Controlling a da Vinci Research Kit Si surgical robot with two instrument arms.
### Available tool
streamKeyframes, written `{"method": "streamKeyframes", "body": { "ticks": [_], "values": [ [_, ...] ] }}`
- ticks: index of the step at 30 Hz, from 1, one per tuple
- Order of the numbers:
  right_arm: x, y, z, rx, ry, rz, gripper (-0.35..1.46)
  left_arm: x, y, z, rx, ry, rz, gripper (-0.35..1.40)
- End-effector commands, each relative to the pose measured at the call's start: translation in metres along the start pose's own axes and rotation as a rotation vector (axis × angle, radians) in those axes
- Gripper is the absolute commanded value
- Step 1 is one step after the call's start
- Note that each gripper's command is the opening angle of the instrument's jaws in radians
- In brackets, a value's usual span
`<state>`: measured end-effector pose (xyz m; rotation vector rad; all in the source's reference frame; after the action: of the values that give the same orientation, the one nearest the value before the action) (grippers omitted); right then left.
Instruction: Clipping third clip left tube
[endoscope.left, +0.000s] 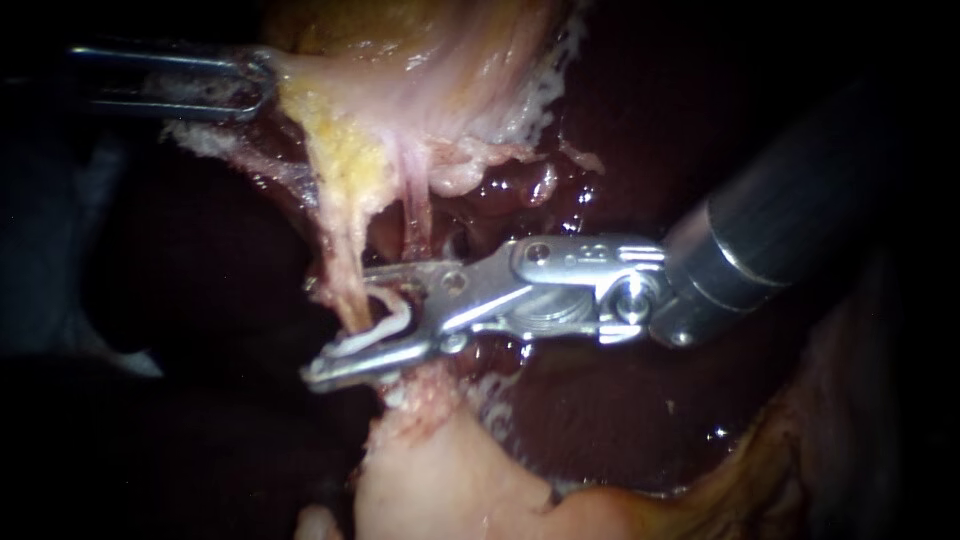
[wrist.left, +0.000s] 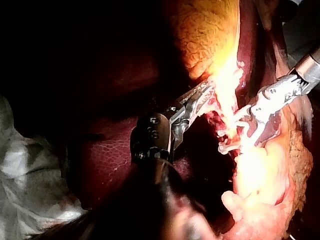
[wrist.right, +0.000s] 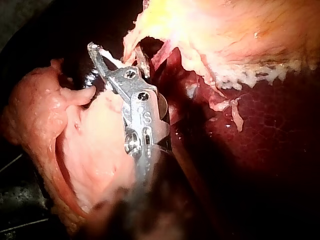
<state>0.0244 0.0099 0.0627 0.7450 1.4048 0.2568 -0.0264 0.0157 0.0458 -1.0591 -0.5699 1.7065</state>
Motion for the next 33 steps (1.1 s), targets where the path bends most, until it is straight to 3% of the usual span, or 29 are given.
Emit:
{"method": "streamKeyframes", "body": {
  "ticks": [1, 6, 10, 22, 33],
  "values": [
    [0.0001, 0.0001, 0.0002, 0.001, 0.005, 0.005, 0.48, 0.0000, 0.0000, 0.0000, 0.000, 0.000, 0.000, -0.35],
    [0.0007, 0.0006, 0.0008, 0.001, 0.028, 0.006, 0.48, 0.0000, 0.0000, 0.0000, 0.000, 0.000, 0.000, -0.35],
    [0.0018, 0.0003, 0.0006, 0.003, 0.037, 0.010, 0.48, 0.0000, 0.0000, 0.0000, 0.000, 0.000, 0.000, -0.35],
    [0.0073, -0.0022, 0.0003, 0.019, 0.078, 0.033, 0.46, -0.0001, -0.0002, 0.0001, 0.000, 0.000, 0.001, -0.35],
    [0.0079, -0.0023, 0.0009, 0.039, 0.089, 0.067, 0.36, -0.0001, -0.0002, 0.0001, 0.000, 0.000, 0.001, -0.35]
  ]
}}
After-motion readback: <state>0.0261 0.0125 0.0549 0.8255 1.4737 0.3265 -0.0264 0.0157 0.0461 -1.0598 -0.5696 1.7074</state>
